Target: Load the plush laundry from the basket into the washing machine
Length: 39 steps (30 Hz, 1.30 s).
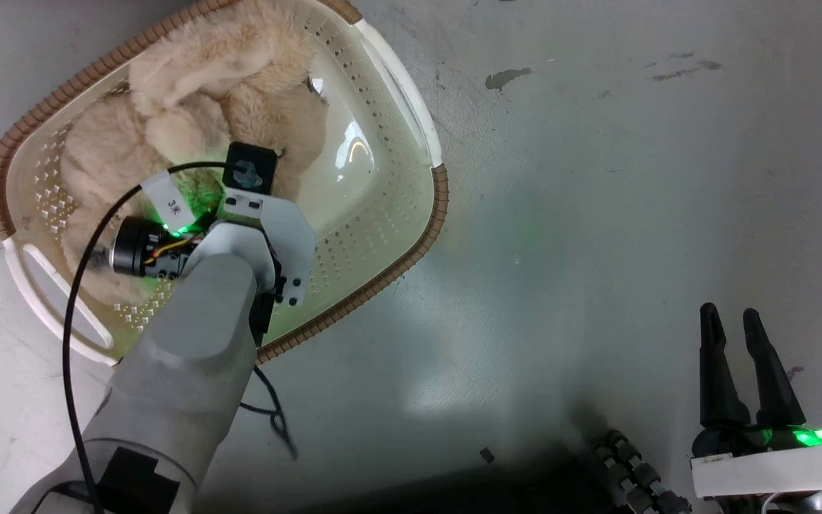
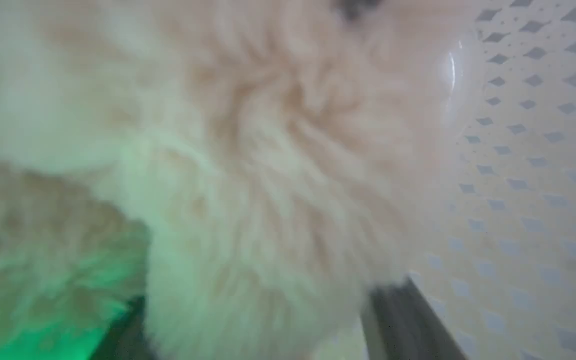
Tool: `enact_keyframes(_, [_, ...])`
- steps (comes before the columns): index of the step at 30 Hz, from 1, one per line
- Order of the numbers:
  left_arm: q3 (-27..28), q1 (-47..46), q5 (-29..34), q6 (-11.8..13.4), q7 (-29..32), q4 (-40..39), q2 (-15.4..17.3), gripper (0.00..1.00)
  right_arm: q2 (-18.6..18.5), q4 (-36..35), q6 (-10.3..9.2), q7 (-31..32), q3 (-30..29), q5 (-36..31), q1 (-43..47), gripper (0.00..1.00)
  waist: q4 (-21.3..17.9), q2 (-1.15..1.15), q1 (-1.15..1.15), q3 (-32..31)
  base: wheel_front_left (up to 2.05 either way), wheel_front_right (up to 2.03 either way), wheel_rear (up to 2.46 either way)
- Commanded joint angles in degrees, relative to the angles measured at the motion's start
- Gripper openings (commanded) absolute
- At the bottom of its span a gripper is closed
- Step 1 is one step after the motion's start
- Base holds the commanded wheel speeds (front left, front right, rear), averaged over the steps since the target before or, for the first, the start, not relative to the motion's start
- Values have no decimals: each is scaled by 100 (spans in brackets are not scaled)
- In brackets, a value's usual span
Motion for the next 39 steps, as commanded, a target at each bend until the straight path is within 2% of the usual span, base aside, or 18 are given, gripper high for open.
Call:
enact_keyframes(1, [-2,-97,-12,22,-45,27,4,0,-9,10,5,-26,-13,21,-109,100,9,0,0,-5,0,0,0])
enact_keyframes(7, [41,-136,-135,-11,-284,95,-83,0,-9,105,5,-26,32,-3,-151,100,98,0,0,-103,0,0,0])
enact_keyframes(13, [65,-74,-327,-201,-488,160,-256,0,-9,224,5,-26,32,-84,-255,100,239,0,0,-372,0,0,0])
enact_keyframes(19, [32,117,-535,-472,-721,229,-421,0,-9,383,5,-25,14,-205,-329,100,435,0,0,-887,0,0,0])
enact_keyframes(30, [-201,762,-1084,-762,-1202,30,-537,0,-9,598,5,158,-13,-451,-328,100,923,0,0,-2083,0,0,0])
enact_keyframes(39, [-662,1438,-1867,-644,-1504,-665,-540,0,-9,737,5,375,-82,-533,3,100,1259,0,0,-3149,0,0,0])
